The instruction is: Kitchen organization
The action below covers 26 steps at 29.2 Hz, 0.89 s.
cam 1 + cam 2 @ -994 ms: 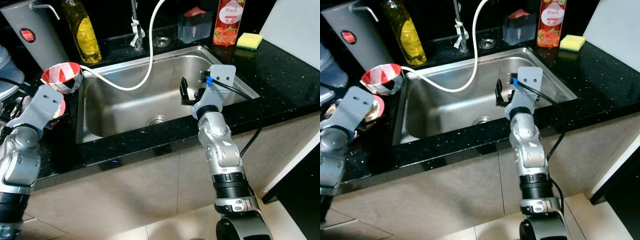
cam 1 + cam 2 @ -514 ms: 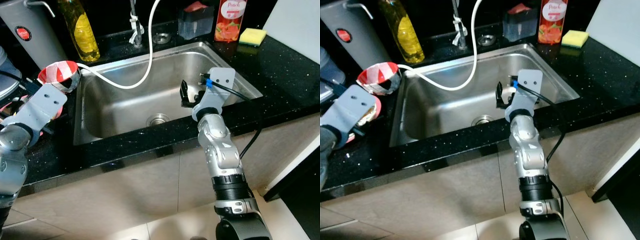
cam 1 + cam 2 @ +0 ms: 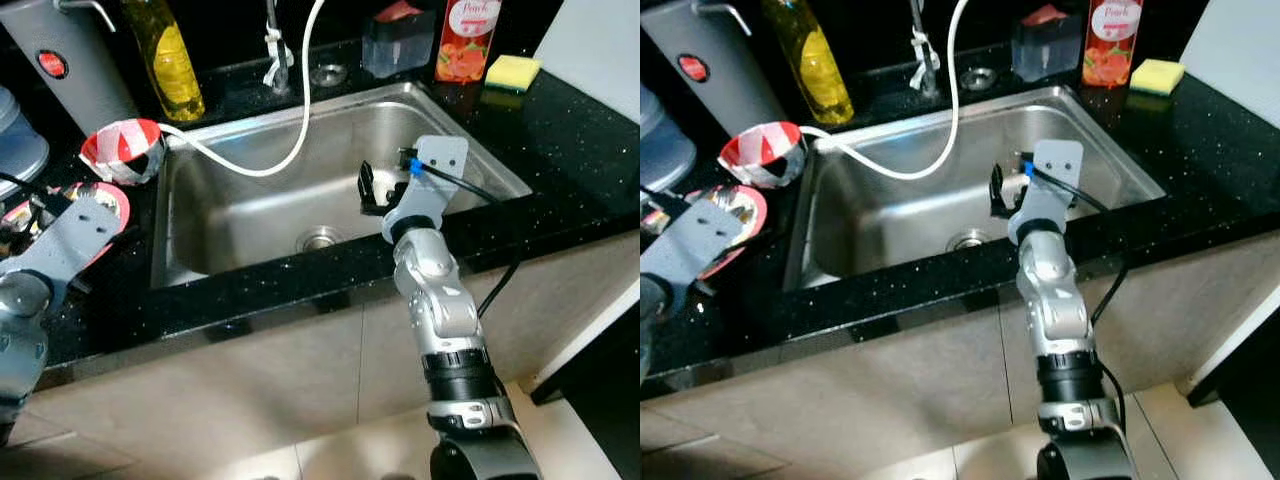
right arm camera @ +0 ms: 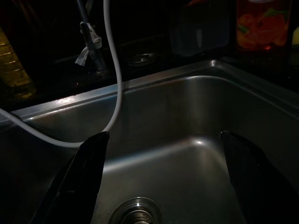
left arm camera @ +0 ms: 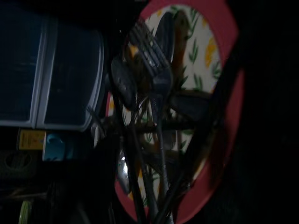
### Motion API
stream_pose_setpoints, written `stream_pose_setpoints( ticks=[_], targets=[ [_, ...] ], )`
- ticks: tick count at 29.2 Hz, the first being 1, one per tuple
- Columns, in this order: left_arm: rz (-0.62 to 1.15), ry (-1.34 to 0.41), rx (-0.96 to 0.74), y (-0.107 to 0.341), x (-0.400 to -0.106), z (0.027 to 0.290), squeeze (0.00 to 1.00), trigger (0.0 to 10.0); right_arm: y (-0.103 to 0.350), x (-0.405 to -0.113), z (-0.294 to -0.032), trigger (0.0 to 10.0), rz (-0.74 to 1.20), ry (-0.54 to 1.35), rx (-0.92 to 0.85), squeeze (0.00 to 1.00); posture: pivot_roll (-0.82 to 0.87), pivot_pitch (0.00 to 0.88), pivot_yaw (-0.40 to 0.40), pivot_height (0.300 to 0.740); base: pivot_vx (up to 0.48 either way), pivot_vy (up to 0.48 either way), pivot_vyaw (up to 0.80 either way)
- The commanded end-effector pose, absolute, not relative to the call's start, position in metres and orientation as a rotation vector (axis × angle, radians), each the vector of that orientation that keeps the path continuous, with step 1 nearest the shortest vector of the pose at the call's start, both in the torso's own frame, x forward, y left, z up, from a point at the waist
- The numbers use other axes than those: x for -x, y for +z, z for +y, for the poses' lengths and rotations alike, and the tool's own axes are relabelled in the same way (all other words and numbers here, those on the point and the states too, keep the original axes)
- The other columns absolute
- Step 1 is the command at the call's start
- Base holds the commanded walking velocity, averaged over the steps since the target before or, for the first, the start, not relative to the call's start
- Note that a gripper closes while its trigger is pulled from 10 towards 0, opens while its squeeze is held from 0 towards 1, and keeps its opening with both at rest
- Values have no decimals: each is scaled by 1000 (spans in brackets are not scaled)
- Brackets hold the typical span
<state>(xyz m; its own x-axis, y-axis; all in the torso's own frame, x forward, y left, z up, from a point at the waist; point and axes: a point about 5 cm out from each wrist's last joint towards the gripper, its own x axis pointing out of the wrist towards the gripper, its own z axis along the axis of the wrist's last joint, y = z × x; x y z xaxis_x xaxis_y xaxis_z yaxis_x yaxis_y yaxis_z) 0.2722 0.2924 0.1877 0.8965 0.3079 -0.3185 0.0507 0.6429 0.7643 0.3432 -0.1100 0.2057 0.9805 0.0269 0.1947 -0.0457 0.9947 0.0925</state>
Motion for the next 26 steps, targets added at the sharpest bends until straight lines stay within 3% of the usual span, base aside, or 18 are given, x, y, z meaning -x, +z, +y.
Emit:
stream_pose_setpoints(
  ticks=[1,2,16,22,23,24,26],
  targets=[
    [446,202,-851,181,-276,297,0,1451,208,-341,-106,10000,-200,48,-100,0,80,28,133,740,0,0,0],
    [432,219,-850,177,-278,299,0,0,208,-341,-106,10000,-202,48,-99,0,79,25,134,740,0,0,0],
    [295,233,-829,197,-283,296,0,0,210,-342,-103,10000,-208,62,-97,0,85,10,125,740,0,0,0],
    [313,207,-883,188,-283,293,0,0,210,-343,-102,10000,-209,66,-97,0,88,2,132,740,0,0,0],
    [321,200,-894,185,-283,292,0,941,210,-343,-102,10000,-210,64,-98,0,92,1,134,740,0,0,0],
    [328,189,-914,183,-284,289,0,10000,210,-343,-102,10000,-210,62,-100,0,95,2,134,740,0,0,0],
    [328,174,-940,181,-285,286,0,10000,209,-343,-103,10000,-207,59,-102,0,100,4,128,740,0,0,0]
  ],
)
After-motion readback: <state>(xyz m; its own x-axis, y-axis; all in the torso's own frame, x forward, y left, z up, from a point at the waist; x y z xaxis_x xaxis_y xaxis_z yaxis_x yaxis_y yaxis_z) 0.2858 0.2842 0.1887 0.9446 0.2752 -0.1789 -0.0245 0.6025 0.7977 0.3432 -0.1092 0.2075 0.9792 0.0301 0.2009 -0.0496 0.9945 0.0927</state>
